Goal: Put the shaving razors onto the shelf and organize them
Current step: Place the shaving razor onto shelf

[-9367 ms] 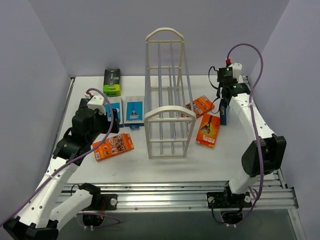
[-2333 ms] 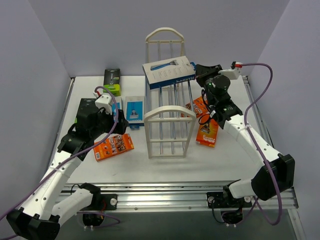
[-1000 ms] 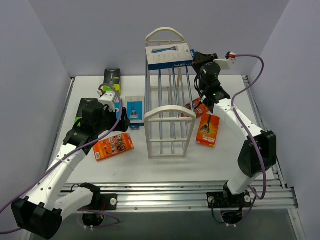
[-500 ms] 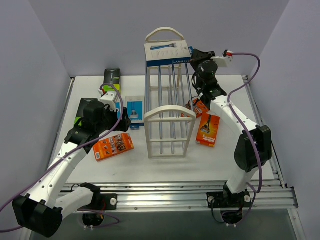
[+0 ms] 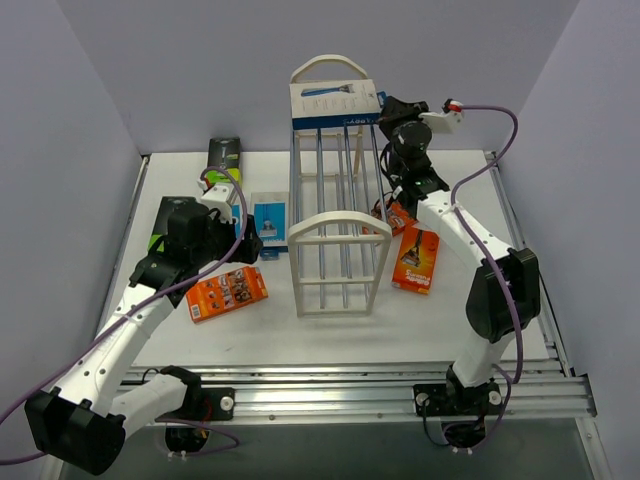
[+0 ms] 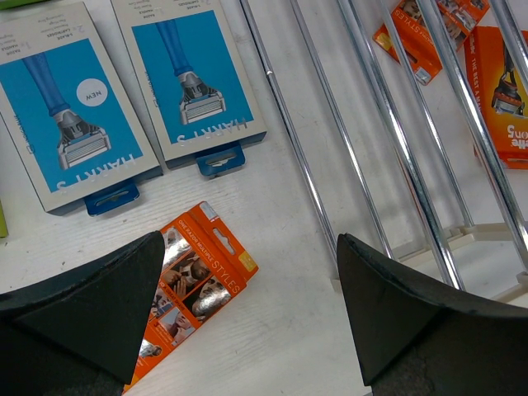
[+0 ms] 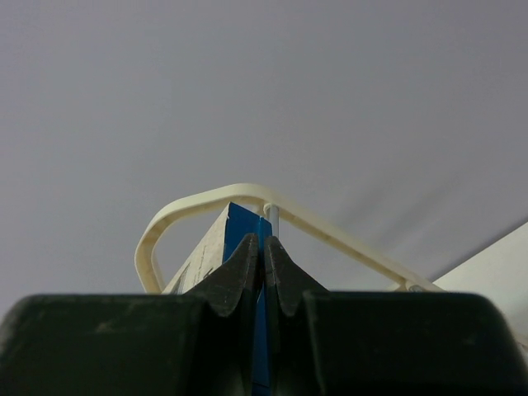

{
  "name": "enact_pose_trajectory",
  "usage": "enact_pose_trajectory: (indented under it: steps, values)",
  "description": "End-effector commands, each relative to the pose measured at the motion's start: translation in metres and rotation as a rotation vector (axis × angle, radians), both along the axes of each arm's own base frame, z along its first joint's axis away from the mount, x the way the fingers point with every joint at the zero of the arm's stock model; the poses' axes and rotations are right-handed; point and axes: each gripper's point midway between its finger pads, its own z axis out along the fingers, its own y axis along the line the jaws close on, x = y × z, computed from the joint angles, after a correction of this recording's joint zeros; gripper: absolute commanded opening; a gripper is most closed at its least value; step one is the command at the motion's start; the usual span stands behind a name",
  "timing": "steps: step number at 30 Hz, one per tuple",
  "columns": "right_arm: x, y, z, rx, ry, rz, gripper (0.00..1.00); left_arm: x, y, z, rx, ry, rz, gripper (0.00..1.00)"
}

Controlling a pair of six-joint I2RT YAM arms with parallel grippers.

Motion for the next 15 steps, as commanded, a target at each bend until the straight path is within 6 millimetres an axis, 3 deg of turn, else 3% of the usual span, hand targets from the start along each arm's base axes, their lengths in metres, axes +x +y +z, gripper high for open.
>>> enact_pose_trajectory:
  steps: [1, 15]
  values:
    - [-0.0015, -0.0023, 0.037, 0.031, -0.106, -0.029, 0.0, 0.0087, -0.0049, 0.0226, -0.04, -0.067, -0.006, 0.94]
    - [0.0034, 0.0021, 0.0385, 0.027, -0.115, -0.035, 0.0, 0.0079, -0.0066, 0.0227, -0.043, -0.066, -0.013, 0.94]
